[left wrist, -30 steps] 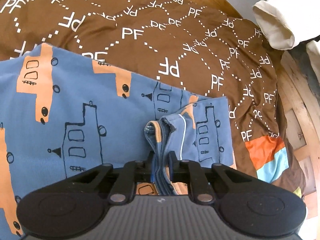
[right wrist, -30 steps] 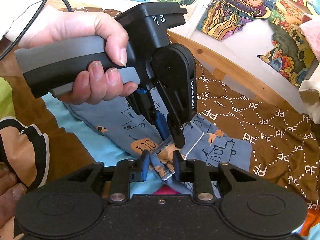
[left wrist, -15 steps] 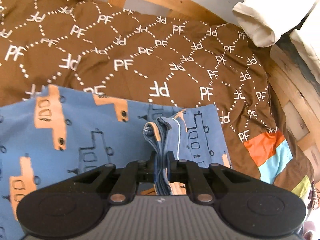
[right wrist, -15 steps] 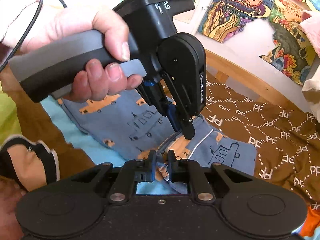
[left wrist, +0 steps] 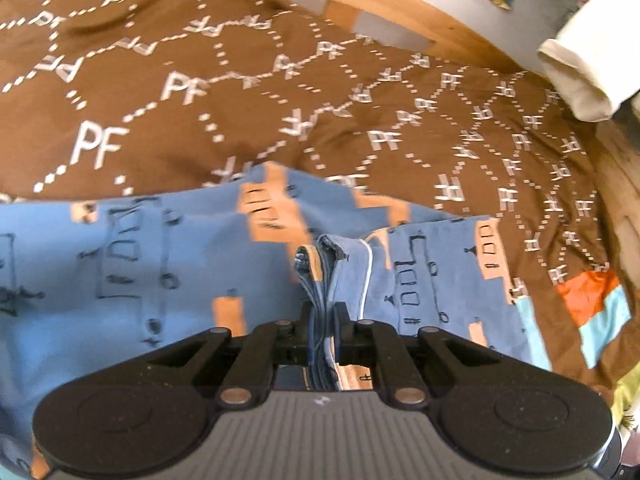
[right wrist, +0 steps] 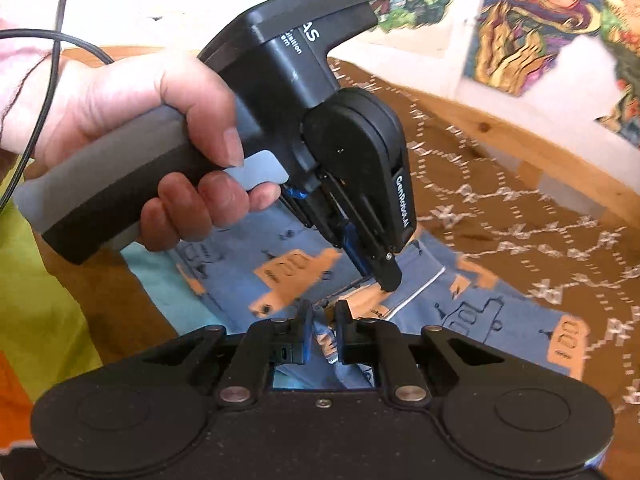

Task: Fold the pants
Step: 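Release the folded edge with both grippers and lift them away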

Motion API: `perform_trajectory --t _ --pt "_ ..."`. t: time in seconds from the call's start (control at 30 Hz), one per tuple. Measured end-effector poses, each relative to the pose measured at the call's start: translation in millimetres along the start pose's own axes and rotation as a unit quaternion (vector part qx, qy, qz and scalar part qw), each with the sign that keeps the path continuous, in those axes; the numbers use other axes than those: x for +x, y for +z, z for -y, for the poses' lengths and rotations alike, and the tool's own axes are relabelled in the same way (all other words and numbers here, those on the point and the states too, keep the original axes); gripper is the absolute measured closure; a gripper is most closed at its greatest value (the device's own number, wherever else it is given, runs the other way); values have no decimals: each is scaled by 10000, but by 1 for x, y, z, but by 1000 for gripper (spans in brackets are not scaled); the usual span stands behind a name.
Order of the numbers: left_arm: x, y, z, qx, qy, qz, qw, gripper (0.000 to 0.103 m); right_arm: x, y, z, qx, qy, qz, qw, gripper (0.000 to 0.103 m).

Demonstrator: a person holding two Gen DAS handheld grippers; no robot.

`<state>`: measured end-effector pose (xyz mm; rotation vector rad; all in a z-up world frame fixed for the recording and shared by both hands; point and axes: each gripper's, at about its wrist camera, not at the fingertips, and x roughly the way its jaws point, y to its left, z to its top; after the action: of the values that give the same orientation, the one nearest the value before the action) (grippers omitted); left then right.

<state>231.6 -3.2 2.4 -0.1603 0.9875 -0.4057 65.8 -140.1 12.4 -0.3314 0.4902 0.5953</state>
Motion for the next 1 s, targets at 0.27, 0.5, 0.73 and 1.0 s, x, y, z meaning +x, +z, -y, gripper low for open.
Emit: perform_trajectory --t 0.27,0.5,0.73,1.0 --pt "3 -6 -25 -331 -223 24 9992 83 -7 -8 -6 -284 90 -32 9996 76" --pt "-7 -10 6 91 745 993 9922 31 -20 -16 82 -351 -1508 -86 9879 33" --pt "27 -7 19 428 1734 1235 9761 17 39 -32 173 16 -2297 -368 9726 24" --pt "0 -24 2 199 1380 1450 9796 12 7 -39 188 428 -2298 -295 9719 13"
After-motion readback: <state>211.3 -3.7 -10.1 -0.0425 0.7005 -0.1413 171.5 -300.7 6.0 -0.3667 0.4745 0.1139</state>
